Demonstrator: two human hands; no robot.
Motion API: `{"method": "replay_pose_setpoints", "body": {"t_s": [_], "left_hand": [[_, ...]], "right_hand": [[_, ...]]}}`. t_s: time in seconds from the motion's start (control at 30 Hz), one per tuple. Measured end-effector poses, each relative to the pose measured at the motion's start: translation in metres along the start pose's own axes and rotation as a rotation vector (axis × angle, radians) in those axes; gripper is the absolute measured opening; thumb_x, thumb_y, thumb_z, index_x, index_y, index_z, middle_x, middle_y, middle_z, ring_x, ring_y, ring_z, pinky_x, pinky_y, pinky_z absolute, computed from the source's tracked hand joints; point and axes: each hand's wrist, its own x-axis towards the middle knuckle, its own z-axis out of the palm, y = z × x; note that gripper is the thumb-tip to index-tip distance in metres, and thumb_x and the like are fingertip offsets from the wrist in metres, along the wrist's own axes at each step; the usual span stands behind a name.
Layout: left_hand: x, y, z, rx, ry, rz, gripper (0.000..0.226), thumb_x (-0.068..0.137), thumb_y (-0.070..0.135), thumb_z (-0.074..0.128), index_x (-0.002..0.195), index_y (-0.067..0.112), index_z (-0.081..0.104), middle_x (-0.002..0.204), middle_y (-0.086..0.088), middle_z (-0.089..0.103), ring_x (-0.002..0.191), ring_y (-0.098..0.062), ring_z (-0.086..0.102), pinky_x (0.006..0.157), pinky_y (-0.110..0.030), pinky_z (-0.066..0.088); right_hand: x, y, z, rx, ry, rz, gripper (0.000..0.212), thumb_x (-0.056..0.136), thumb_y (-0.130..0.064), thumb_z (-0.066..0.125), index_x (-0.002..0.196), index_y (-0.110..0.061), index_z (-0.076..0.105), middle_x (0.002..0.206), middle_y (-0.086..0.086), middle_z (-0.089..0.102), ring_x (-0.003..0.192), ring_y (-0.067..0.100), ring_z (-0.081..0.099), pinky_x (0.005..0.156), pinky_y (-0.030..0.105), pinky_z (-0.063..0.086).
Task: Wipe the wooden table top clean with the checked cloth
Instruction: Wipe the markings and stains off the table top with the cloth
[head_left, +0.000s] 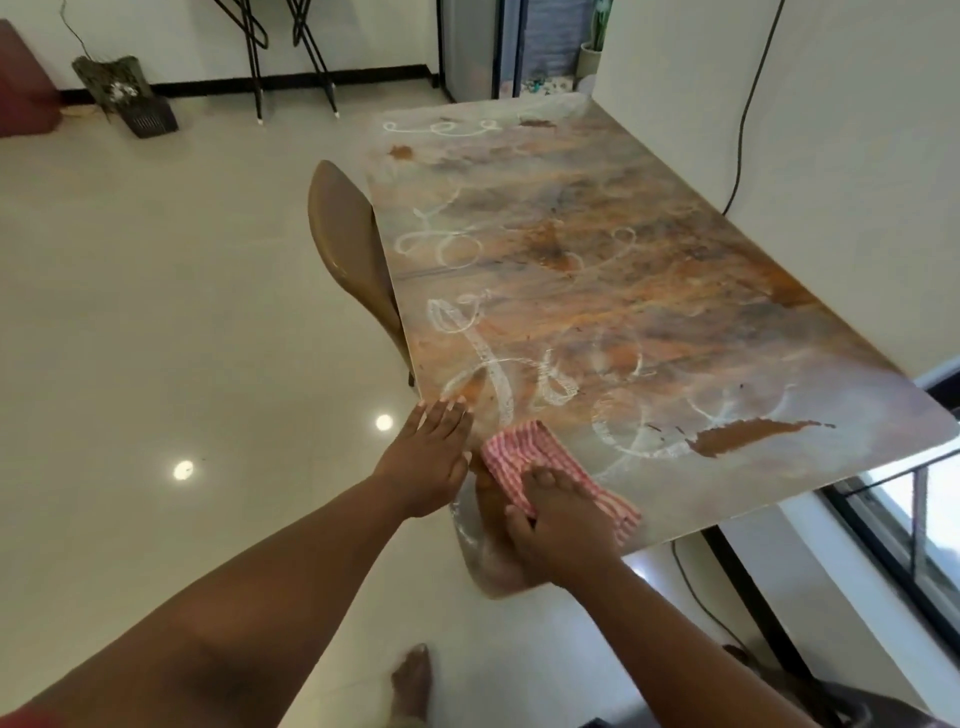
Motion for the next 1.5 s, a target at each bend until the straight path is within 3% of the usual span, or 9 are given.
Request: {"method": "replay_pose_setpoints", "body": {"t_s": [0.13,0.27,0.43,0.6,0.7,0.87,1.13,1.33,1.5], "left_hand": [[0.013,-0.013,-0.002,-0.136,-0.017,-0.086,0.090,0.073,0.051,-0.014,0.151,0.010,0.004,0.160,-0.008,0.002,0.147,-0.023,-0.006,0.116,-0.041,-0.008],[0.025,-0.032,-0.012,-0.138,0.003,-0.078,0.076,0.085,0.047,-0.003,0.151,0.010,0.007,0.160,-0.008,0.003,0.147,-0.023,-0.006,0.115,-0.041,-0.010],[0.035,-0.039,-0.014,-0.141,0.029,0.013,0.076,0.083,0.046,-0.004,0.152,0.013,0.004,0.160,-0.007,0.005,0.147,-0.024,-0.004,0.116,-0.041,-0.010],[0.048,-0.025,-0.003,-0.134,0.007,0.208,0.077,0.084,0.050,-0.005,0.153,0.014,0.004,0.160,-0.006,-0.007,0.146,-0.021,-0.013,0.116,-0.038,-0.013],[0.061,-0.014,-0.005,-0.119,-0.031,0.277,0.074,0.087,0.047,-0.001,0.152,0.013,0.005,0.160,-0.007,-0.005,0.144,-0.024,-0.018,0.115,-0.038,-0.016],[0.090,-0.007,-0.016,-0.066,-0.032,0.371,0.074,0.085,0.047,-0.004,0.152,0.014,-0.001,0.160,-0.006,-0.006,0.146,-0.022,-0.011,0.113,-0.036,-0.018],[0.109,0.004,-0.005,-0.043,-0.138,0.370,0.069,0.089,0.051,0.002,0.151,0.023,-0.003,0.160,-0.003,-0.011,0.145,-0.023,-0.017,0.115,-0.053,-0.003],[0.106,0.018,-0.031,-0.010,-0.140,0.400,0.058,0.103,0.038,0.019,0.152,0.016,-0.003,0.159,-0.003,-0.011,0.145,-0.020,-0.015,0.078,-0.019,-0.038],[0.110,0.021,-0.021,-0.001,-0.150,0.457,0.059,0.102,0.039,0.016,0.151,0.015,-0.004,0.159,-0.004,-0.010,0.145,-0.019,-0.016,0.103,-0.032,-0.028]], "right_hand": [[-0.007,-0.039,0.029,0.009,-0.079,-0.123,0.051,0.099,-0.041,0.024,0.146,-0.021,0.031,0.152,0.004,0.030,0.141,0.025,0.025,0.115,0.038,0.012],[-0.045,-0.022,0.027,-0.004,-0.059,-0.309,0.040,0.085,-0.035,0.043,0.119,-0.026,0.064,0.121,-0.007,0.065,0.110,0.018,0.061,0.093,0.033,0.047],[-0.053,0.039,0.008,-0.064,-0.065,-0.100,0.044,0.083,-0.039,0.040,0.120,-0.031,0.063,0.117,-0.003,0.067,0.104,0.019,0.065,0.081,0.033,0.053],[0.022,0.008,0.010,0.000,0.123,0.203,0.053,0.089,-0.039,0.026,0.134,-0.026,0.050,0.139,0.002,0.050,0.127,0.023,0.045,0.108,0.036,0.031],[0.023,-0.025,0.027,0.027,0.068,0.091,0.060,0.090,-0.047,0.013,0.140,-0.032,0.041,0.148,-0.007,0.033,0.137,0.016,0.028,0.113,0.033,0.007],[-0.045,0.004,0.028,-0.008,0.046,-0.151,0.035,0.090,-0.041,0.045,0.117,-0.031,0.065,0.119,-0.010,0.065,0.113,0.018,0.059,0.097,0.033,0.043],[-0.011,0.003,0.023,0.096,0.193,0.312,0.047,0.089,-0.042,0.034,0.117,-0.022,0.067,0.120,0.003,0.065,0.117,0.030,0.056,0.107,0.039,0.027],[-0.047,-0.032,0.054,0.134,0.196,-0.041,0.030,0.095,-0.041,0.045,0.112,-0.028,0.066,0.116,-0.009,0.066,0.111,0.020,0.059,0.105,0.034,0.034],[-0.073,0.012,0.031,0.088,0.208,-0.154,0.034,0.098,-0.042,0.041,0.106,-0.027,0.070,0.110,-0.011,0.069,0.110,0.014,0.060,0.097,0.033,0.046]]}}
